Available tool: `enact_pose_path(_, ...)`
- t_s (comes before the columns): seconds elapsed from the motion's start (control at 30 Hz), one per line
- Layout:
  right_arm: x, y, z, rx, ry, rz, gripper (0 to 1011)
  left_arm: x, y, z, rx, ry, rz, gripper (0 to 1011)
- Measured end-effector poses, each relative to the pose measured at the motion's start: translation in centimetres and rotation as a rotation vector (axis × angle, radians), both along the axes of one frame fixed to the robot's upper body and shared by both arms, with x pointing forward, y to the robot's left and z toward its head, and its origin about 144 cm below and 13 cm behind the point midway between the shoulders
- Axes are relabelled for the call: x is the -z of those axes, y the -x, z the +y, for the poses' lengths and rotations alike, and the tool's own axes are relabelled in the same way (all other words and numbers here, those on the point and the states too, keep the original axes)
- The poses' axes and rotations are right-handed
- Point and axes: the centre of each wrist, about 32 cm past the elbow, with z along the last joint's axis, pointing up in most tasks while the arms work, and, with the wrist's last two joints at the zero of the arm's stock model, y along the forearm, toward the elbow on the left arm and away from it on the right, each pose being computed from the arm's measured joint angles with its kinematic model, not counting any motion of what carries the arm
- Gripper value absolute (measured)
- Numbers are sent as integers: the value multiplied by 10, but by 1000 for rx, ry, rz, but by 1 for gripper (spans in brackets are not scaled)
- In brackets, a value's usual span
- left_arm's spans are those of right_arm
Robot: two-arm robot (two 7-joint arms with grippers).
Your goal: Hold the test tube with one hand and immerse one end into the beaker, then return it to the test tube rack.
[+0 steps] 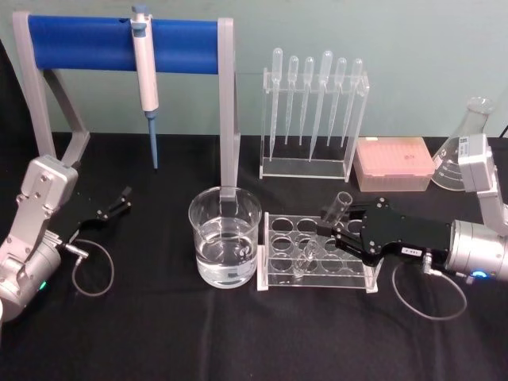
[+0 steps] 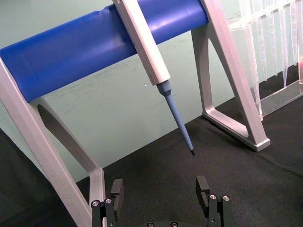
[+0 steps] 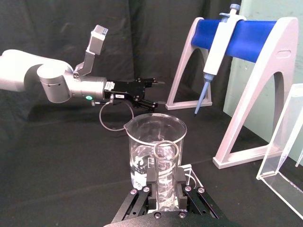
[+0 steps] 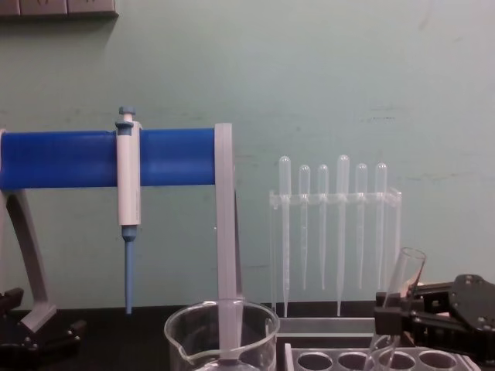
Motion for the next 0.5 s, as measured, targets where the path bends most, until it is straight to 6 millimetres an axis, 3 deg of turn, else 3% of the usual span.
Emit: enact_pose_path(0.5,-44,2,3,-1,38,-23,233,0,0,0,0,0,0,1000)
